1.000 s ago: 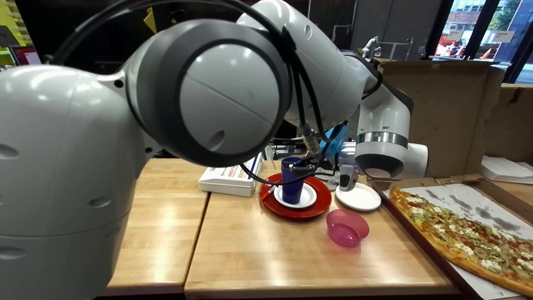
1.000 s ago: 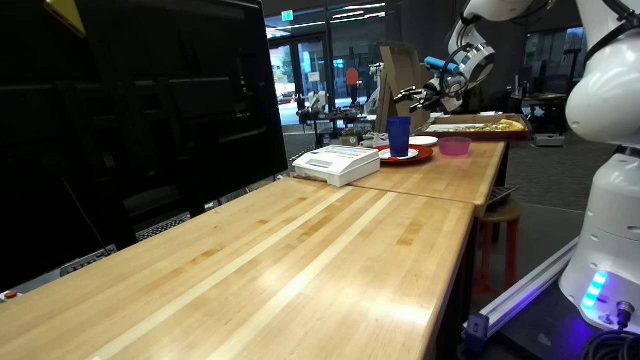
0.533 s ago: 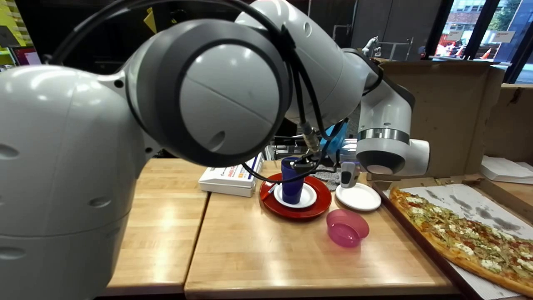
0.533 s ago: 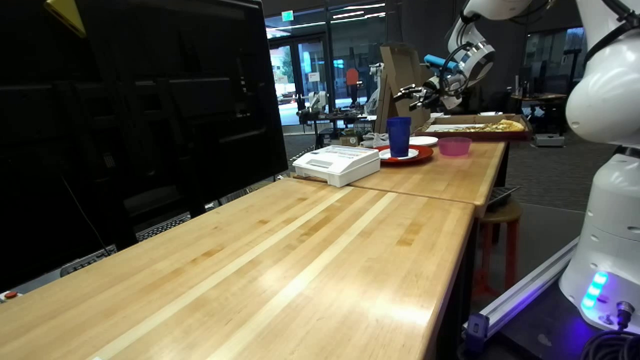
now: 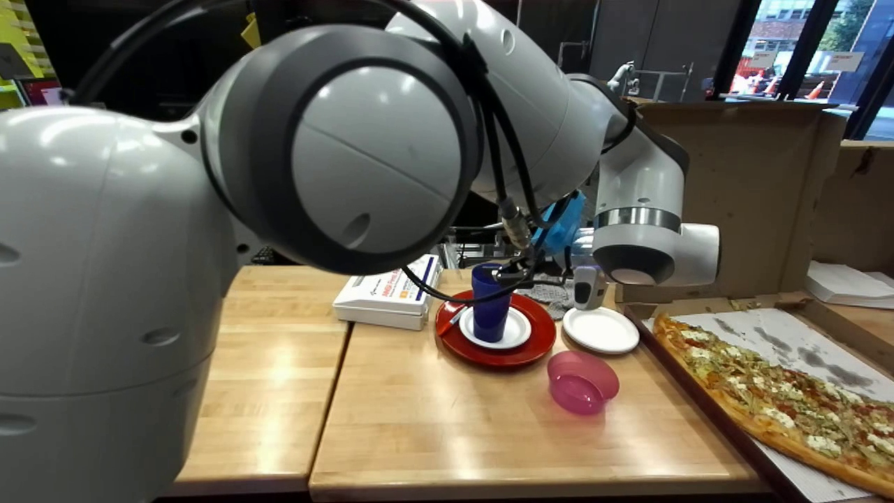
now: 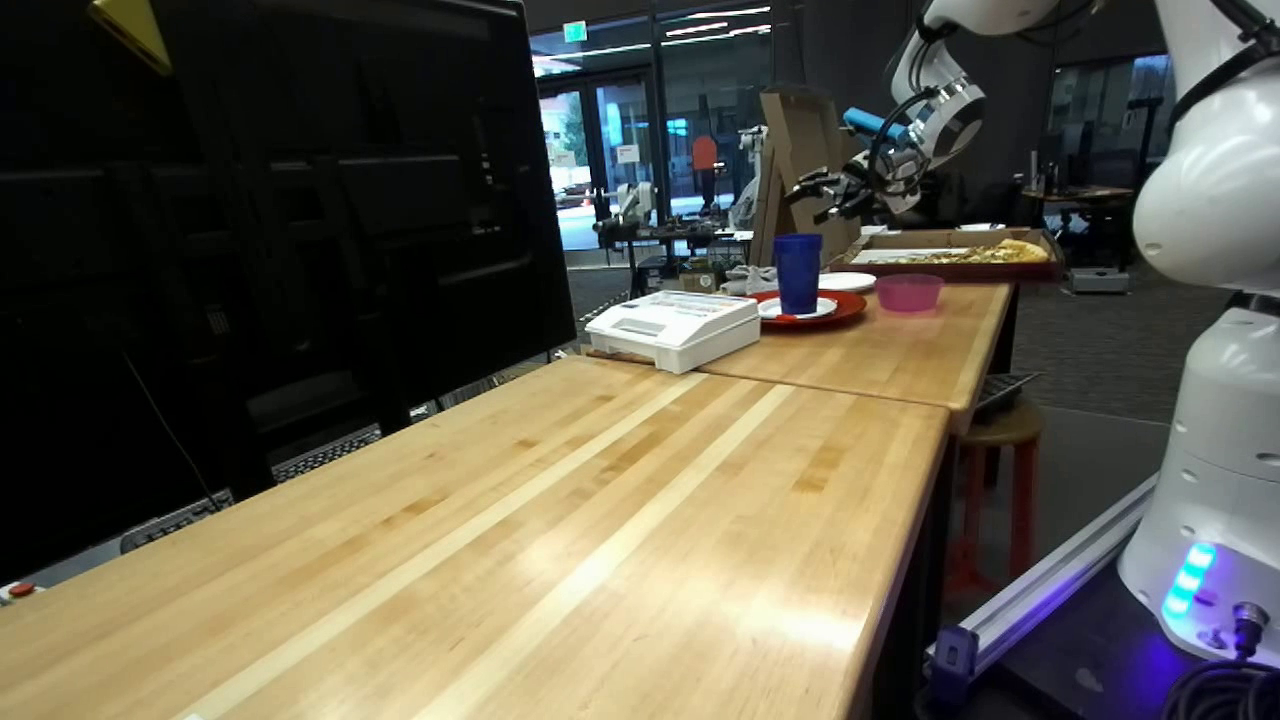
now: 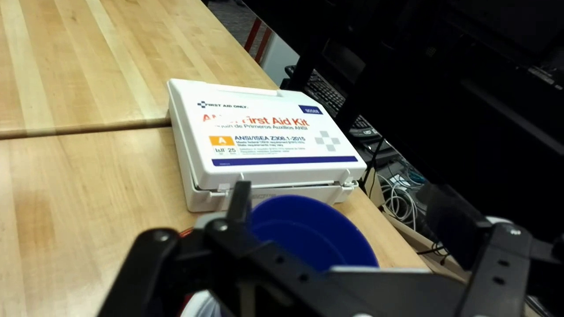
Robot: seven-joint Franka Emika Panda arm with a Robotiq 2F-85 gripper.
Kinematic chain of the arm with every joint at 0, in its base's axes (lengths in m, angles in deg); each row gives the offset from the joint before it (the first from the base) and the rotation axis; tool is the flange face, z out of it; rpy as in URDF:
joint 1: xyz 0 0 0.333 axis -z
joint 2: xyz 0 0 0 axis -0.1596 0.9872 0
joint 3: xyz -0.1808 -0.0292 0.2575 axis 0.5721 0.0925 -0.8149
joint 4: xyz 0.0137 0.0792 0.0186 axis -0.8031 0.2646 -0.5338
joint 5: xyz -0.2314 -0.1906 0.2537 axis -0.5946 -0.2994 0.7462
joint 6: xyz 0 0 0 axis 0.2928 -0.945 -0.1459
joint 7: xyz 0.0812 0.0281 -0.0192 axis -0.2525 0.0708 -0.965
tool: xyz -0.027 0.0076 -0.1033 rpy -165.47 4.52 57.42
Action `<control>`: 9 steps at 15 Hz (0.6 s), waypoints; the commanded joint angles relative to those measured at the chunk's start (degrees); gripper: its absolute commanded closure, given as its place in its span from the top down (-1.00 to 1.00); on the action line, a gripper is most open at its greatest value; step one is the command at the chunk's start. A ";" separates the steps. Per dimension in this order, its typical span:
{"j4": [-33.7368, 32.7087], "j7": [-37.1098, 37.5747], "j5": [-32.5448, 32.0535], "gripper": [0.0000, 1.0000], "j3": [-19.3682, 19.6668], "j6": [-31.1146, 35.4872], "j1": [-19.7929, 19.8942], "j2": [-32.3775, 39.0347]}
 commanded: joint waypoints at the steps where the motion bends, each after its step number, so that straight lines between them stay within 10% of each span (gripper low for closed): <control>1: 3.39 -0.77 -2.49 1.00 0.58 4.65 -1.77 -4.64; 9: 8.77 -3.62 -8.98 1.00 0.38 11.32 -3.54 -12.78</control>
